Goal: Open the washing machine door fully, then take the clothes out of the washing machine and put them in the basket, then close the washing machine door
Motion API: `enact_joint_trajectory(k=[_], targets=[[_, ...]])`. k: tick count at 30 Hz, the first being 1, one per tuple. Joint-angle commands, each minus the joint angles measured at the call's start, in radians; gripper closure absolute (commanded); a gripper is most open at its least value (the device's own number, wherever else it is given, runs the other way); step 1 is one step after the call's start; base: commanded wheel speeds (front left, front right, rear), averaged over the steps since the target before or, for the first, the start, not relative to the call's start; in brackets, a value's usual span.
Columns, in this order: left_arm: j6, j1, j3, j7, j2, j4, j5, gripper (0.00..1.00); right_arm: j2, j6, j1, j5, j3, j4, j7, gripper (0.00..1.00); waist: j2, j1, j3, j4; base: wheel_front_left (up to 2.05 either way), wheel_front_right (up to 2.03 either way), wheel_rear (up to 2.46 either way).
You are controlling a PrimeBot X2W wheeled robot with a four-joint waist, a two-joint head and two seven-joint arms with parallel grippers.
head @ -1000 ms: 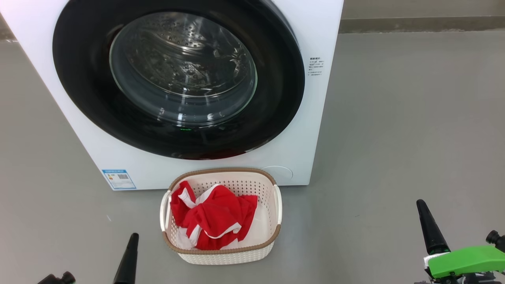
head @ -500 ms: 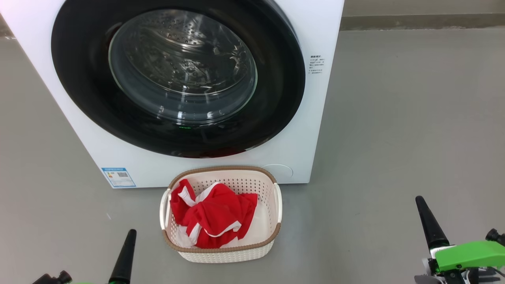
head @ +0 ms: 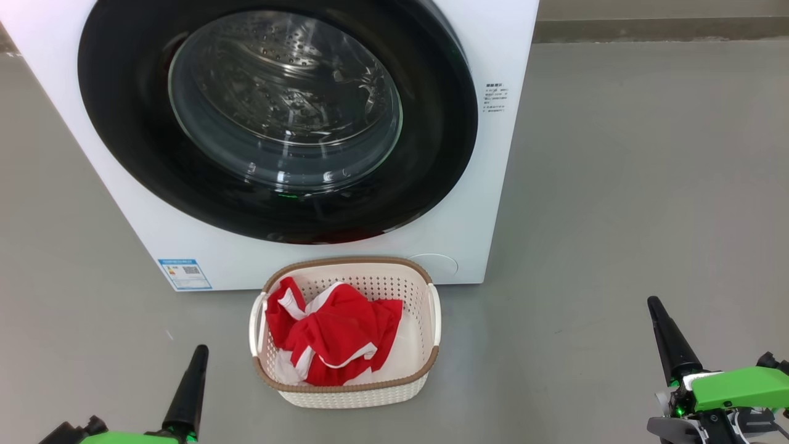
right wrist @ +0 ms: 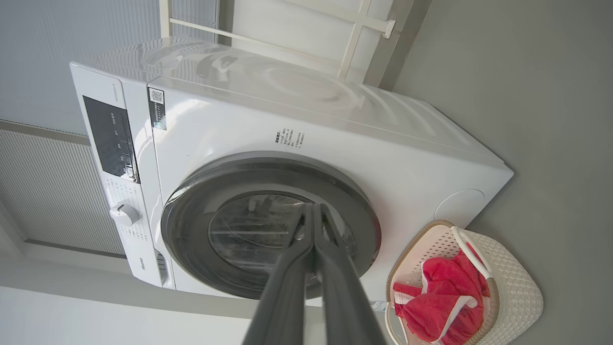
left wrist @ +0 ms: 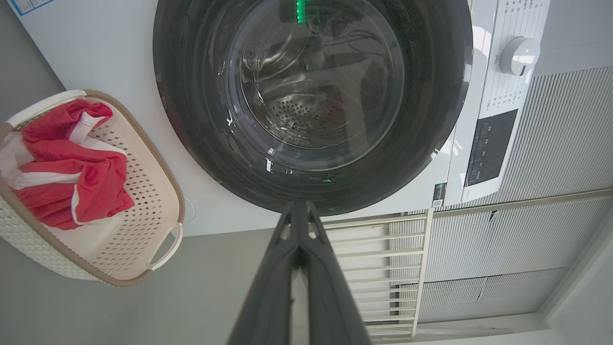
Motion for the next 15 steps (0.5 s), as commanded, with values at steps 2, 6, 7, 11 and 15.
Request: enact_joint_trajectory(k=[2,6,7,11,15], targets=[[-0.011,-0.048,0.037,0.013,0.015,-0.013,-0.048,1.00,-0.019,-0.001,-0.056,0.046,0.016,-0.019,0.015,1.00,0.0000,-0.0001,0.001,0.000,0.00,0.00,0.00],[-0.014,-0.056,0.044,0.025,0.015,-0.007,-0.093,1.00,-0.020,-0.001,-0.065,0.092,0.015,-0.013,0.027,1.00,0.0000,-0.0001,0.004,0.000,0.00,0.00,0.00],[-0.015,-0.057,0.045,0.028,0.015,-0.005,-0.105,1.00,-0.020,-0.001,-0.067,0.103,0.015,-0.012,0.031,1.00,0.0000,-0.0001,0.004,0.000,0.00,0.00,0.00],[-0.016,-0.062,0.049,0.035,0.015,-0.002,-0.131,1.00,-0.020,-0.001,-0.072,0.130,0.014,-0.009,0.038,1.00,0.0000,-0.0001,0.005,0.001,0.00,0.00,0.00],[-0.016,-0.062,0.049,0.036,0.015,-0.002,-0.130,1.00,-0.020,-0.001,-0.072,0.129,0.013,-0.008,0.038,1.00,0.0000,-0.0001,0.005,0.001,0.00,0.00,0.00]])
